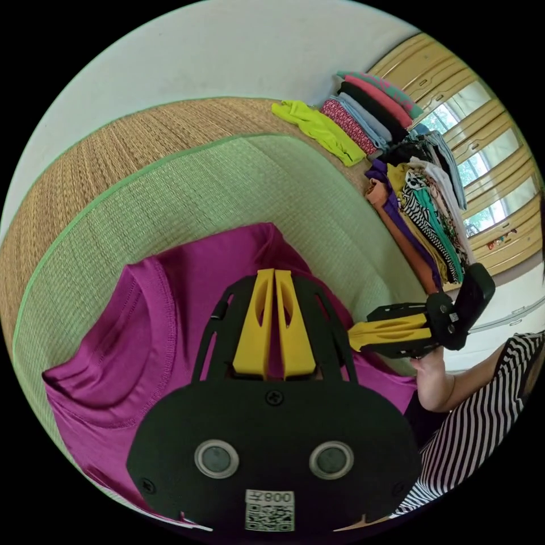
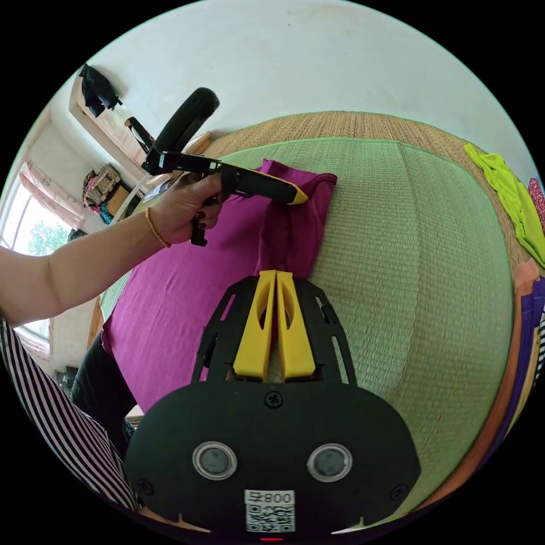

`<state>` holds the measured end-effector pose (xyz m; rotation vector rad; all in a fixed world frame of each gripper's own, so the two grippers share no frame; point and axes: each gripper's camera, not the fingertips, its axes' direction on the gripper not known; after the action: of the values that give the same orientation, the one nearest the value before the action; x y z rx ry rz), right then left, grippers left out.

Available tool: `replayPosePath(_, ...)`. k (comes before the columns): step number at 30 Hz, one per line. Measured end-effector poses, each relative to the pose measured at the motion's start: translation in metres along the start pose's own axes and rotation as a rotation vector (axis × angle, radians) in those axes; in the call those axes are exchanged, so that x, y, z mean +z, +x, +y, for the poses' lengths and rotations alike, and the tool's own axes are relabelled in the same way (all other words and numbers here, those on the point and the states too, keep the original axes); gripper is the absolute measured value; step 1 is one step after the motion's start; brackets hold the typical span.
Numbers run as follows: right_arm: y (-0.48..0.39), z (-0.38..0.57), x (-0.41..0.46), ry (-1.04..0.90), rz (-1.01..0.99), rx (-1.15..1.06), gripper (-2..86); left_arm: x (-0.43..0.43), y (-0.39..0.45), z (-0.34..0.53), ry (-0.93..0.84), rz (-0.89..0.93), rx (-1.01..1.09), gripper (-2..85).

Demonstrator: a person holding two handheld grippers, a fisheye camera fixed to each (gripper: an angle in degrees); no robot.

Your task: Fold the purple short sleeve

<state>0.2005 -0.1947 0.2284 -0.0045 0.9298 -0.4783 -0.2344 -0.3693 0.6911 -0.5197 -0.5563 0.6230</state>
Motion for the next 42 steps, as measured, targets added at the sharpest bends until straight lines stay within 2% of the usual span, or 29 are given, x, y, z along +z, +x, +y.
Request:
replayPosePath(3,0.0,0.0,0.008,0.007,-0.018,0.012,0.0,-0.025,0.003,0.007,0.005,0.001,-0.014,0.3)
replayPosePath(8,-0.014,0.002,0.01,0.058,0.015,0.001,0.0,-0.097,0.003,0.038,0.123,0.056,-0.083,0.2)
replayPosePath(12,-0.029,0.001,0.013,0.097,0.067,-0.007,0.0,-0.139,0.009,0.07,0.131,0.107,-0.1,0.3)
replayPosePath(14,-0.034,-0.004,0.028,0.064,0.06,-0.015,0.0,-0.166,0.012,0.099,0.132,0.096,-0.14,0.4)
replayPosePath(16,-0.038,-0.012,0.06,-0.051,0.096,-0.02,0.1,-0.19,0.011,0.126,0.153,0.137,-0.173,0.5)
replayPosePath(19,-0.048,-0.017,0.062,-0.034,0.143,-0.014,0.1,-0.241,0.007,0.183,0.228,0.158,-0.245,1.0)
replayPosePath(24,-0.063,-0.027,0.064,-0.01,0.181,0.0,0.2,-0.33,-0.006,0.304,0.352,0.041,-0.466,3.3)
replayPosePath(26,-0.074,-0.033,0.068,-0.001,0.162,-0.006,0.2,-0.37,-0.01,0.362,0.382,-0.105,-0.587,5.0)
replayPosePath(29,-0.102,-0.055,0.087,-0.003,0.058,-0.07,0.5,-0.405,-0.021,0.418,0.418,-0.204,-0.734,6.7)
replayPosePath(34,-0.191,-0.123,0.158,-0.075,-0.089,-0.301,2.2,-0.437,-0.047,0.466,0.49,-0.155,-0.837,7.7)
replayPosePath(42,-0.319,-0.219,0.273,-0.191,-0.062,-0.583,5.8,-0.488,-0.06,0.501,0.56,-0.082,-0.833,7.8)
